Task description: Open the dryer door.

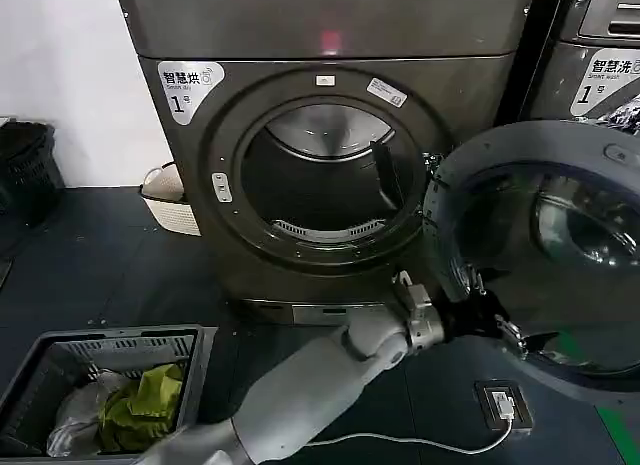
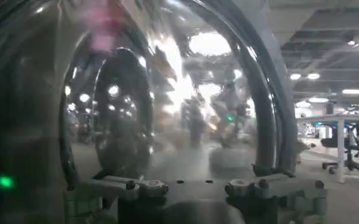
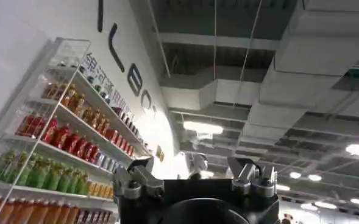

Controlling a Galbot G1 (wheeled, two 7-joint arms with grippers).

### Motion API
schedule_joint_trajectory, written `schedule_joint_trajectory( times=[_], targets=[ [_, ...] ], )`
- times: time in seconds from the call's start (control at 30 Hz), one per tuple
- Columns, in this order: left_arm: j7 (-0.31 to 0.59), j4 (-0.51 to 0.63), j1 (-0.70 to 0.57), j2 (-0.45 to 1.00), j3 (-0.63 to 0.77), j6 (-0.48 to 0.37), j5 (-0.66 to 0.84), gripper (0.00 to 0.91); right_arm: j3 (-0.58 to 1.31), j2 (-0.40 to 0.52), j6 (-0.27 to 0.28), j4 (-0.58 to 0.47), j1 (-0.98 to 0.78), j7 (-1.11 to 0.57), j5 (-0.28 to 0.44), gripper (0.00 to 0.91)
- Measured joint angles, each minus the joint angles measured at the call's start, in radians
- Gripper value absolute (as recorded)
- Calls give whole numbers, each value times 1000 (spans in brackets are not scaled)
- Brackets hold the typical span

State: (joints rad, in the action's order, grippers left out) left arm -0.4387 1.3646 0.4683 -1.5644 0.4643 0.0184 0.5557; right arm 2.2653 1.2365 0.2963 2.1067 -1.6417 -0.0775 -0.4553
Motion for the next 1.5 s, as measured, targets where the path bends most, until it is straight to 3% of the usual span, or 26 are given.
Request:
schedule_joint_trajectory(
  times=[0.87, 1.5],
  targets=[
    [126, -84, -12, -45, 36, 174, -110, 907, 4, 3, -3, -2, -1, 6, 2, 878],
    [137, -12, 9, -38, 53, 332, -38, 907, 4, -2, 0, 0, -5, 9, 2, 878]
  ],
)
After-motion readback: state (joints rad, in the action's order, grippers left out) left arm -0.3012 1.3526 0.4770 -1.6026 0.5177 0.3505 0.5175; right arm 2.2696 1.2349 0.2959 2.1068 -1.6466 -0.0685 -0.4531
